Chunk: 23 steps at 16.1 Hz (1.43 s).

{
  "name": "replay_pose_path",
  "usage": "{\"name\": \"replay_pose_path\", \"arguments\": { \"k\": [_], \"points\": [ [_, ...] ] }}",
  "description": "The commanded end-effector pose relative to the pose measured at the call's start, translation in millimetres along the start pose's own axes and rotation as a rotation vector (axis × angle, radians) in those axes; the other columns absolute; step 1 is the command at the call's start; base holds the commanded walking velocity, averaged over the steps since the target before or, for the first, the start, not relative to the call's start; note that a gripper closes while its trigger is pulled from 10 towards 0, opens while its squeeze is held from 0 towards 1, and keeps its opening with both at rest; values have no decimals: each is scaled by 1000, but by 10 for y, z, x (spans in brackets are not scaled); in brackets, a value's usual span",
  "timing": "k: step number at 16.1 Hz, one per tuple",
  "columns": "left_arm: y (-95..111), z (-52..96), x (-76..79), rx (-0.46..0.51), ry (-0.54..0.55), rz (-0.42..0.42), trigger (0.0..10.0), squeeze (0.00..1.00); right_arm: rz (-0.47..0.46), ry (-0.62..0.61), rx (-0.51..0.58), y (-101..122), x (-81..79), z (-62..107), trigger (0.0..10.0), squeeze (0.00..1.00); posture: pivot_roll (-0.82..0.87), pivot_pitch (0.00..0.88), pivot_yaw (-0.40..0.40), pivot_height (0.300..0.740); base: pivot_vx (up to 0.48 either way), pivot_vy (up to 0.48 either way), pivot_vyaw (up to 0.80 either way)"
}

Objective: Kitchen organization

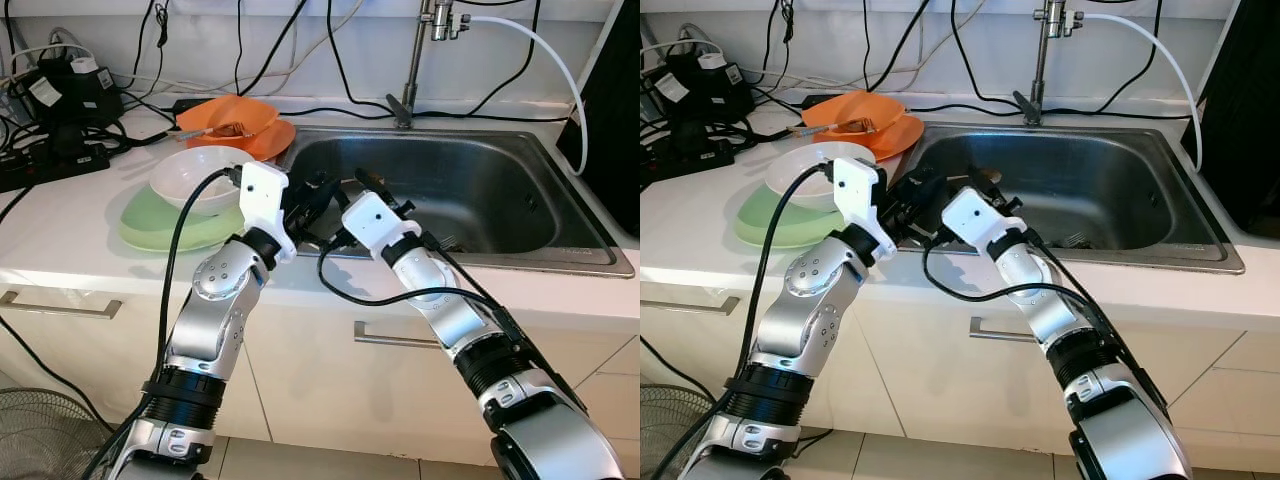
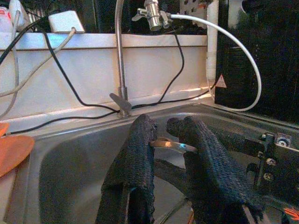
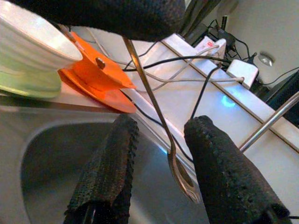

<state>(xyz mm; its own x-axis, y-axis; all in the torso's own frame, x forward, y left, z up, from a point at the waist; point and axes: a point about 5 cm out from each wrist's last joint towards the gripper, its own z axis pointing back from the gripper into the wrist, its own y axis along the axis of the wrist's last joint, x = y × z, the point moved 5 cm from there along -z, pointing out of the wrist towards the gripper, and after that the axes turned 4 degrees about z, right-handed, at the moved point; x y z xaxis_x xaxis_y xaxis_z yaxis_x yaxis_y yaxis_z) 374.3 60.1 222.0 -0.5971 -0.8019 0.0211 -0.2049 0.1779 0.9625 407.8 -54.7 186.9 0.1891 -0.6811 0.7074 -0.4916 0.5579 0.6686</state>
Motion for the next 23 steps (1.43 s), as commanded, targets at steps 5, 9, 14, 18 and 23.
{"name": "replay_pose_path", "arguments": {
  "k": [5,9,14,18,23],
  "points": [
    [29,22,101,-14,-68,-20,10000,0,22,21,-1,-15,-61,9,10000,0,27,0,76,740,0,0,0],
    [27,39,107,-23,-81,-29,10000,0,25,21,-4,-20,-67,8,10000,0,29,0,74,740,0,0,0],
    [21,79,47,-37,-66,-43,10000,0,35,6,-30,-79,-27,12,2196,0,29,0,69,740,0,0,0],
    [15,87,35,-42,-63,-44,10000,0,36,1,-27,-70,-10,0,0,0,28,0,71,740,0,0,0],
    [14,81,56,-44,-74,-42,10000,0,36,-3,-29,-76,-15,5,0,0,27,0,74,740,0,0,0]
  ]
}}
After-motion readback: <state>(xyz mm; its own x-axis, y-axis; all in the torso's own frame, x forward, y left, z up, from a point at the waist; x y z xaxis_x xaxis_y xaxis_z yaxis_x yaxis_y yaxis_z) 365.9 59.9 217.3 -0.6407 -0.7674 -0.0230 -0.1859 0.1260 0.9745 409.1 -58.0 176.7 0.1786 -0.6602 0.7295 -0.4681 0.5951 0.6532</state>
